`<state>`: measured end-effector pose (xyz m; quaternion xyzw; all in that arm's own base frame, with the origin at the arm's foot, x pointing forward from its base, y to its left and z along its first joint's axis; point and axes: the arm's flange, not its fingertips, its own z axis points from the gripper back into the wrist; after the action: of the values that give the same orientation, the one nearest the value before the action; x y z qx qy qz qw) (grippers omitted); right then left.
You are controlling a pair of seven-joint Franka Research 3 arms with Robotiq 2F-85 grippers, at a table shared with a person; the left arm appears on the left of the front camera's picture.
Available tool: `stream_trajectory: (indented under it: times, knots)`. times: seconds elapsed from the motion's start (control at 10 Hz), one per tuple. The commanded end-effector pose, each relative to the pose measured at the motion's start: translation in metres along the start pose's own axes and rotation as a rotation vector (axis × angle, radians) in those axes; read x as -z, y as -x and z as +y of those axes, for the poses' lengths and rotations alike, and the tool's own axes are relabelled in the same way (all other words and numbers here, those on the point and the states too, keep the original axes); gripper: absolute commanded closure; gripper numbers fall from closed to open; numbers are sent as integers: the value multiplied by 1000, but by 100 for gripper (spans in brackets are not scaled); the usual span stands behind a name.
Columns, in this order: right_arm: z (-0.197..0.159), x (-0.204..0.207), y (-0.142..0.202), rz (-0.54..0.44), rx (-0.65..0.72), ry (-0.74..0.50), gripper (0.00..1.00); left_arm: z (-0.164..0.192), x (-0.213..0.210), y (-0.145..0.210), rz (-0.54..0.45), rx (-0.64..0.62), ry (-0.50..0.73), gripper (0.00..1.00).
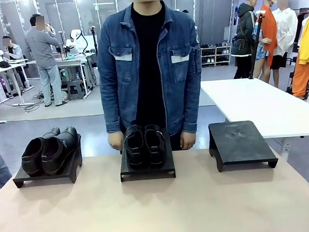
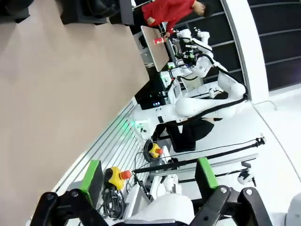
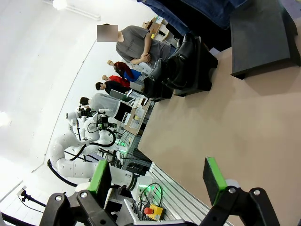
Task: Place the shoes on the stand as instructed by the person.
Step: Pick up another pair of Shoes and place it on the Shoes Stand indicated by the person.
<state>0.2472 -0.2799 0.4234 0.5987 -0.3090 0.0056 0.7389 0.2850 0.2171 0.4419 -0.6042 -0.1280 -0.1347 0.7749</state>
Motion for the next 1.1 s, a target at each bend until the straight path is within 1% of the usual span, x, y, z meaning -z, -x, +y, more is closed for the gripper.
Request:
stream_trajectory:
  times: [0.0,0.1,0.2,1.0]
  knots:
    - [2,-1,1,-4,-9,-7,0,-5,-7,-11,-2,15,-24,0]
    - [2,-1,1,-4,-9,-7,0,-7,-5,-20,-5,13,-35,0]
    - [2,-1,1,-4,-9,-7,0,2,-2,-1,1,-8,-6,0]
    - [2,-1,1,-4,-9,-7,0,2,-2,-1,1,-8,-6,0]
